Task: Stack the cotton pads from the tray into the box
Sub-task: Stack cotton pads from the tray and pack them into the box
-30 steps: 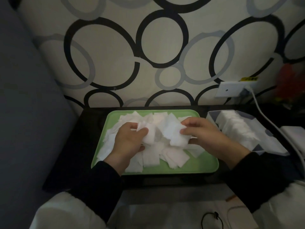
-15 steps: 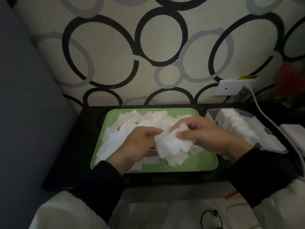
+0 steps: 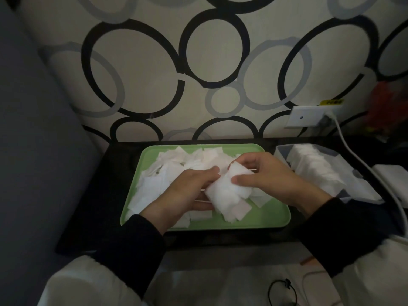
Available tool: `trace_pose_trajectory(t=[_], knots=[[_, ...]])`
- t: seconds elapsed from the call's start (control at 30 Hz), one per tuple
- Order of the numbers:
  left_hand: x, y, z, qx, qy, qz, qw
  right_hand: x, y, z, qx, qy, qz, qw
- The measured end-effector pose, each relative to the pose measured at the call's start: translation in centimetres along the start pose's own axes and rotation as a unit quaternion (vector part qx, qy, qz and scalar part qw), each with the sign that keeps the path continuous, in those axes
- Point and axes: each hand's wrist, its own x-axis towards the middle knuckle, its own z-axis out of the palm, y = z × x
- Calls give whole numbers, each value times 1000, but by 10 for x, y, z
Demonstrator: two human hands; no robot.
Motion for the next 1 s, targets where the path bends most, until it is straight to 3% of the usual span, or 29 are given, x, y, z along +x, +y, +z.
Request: trace_pose_trajectory(t=[0.27,0.43,0.5,0.57,0.67,1.0], knots=[[3,-5,-7,-3,-18,22,1000,2,5,-6,78,29,10,996],[3,-5,-9,5,23,18,1000,2,2,-15,206,151,38,966],[2,-5,-9,19,42,17,999,0,-4,-14,271,133,30,953],[2,-4,-8,23,48,19,998,-3,-7,-8,305,63,36,950],[0,-2,-2,21,39,23,999,-3,-8,4,254,10,63,965],[-4,4,0,14,-6,43,999,-1,-4,12,97,48,35,994]])
